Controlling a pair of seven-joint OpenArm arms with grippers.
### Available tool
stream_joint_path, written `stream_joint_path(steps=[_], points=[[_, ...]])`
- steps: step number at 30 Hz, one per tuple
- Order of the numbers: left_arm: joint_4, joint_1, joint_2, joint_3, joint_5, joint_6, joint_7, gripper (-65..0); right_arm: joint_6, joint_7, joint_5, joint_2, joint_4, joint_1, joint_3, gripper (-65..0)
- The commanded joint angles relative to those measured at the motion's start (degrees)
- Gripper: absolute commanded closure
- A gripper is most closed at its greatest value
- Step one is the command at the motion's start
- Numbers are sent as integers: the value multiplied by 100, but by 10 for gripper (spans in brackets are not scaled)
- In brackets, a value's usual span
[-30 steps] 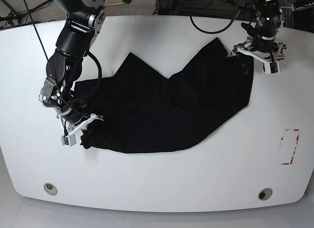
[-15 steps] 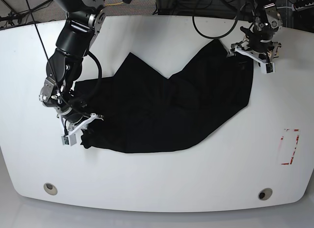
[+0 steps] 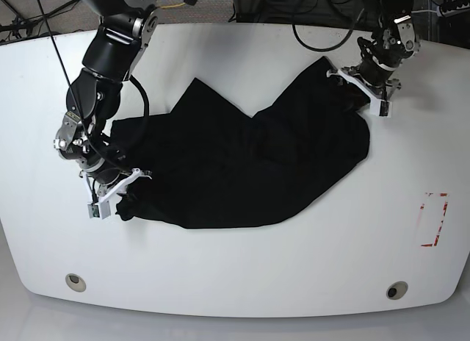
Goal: Fold the T-shirt properly
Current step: 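Lower the left gripper onto the shirt's opposite edge and grasp it, then lift the shirt with both grippers and swing it to flatten it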
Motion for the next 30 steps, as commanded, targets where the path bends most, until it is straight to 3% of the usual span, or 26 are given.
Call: stream_joint_path(steps=[1, 3, 9, 12, 16, 20, 26, 30], points=[[-138, 14, -22, -24, 289, -315, 586, -35, 38, 129, 118, 48, 266, 60, -6, 0], [-129, 23, -30, -24, 289, -447, 568, 0, 38, 129, 118, 57, 327, -1, -6, 0], [143, 23, -233, -77, 271, -491, 550, 0, 38, 121, 127, 66, 653, -256, -6, 0], [504, 14, -224, -437, 271, -509, 533, 0, 47, 112, 127, 66, 1022, -467, -6, 0], [855, -109, -312, -763, 333, -456, 550, 0, 144, -345, 109, 74, 1804, -784, -6, 0], [961, -531, -611, -807, 869, -157, 559, 0, 205, -846, 109, 153, 2244, -1091, 29, 0], [1436, -891, -760, -807, 1212, -148, 550, 0, 205, -873, 444, 259, 2859, -1513, 29, 0], [1682, -1260, -804, -771, 1449, -148, 559, 0, 205, -873, 540, 470, 2877, -1373, 29, 0]])
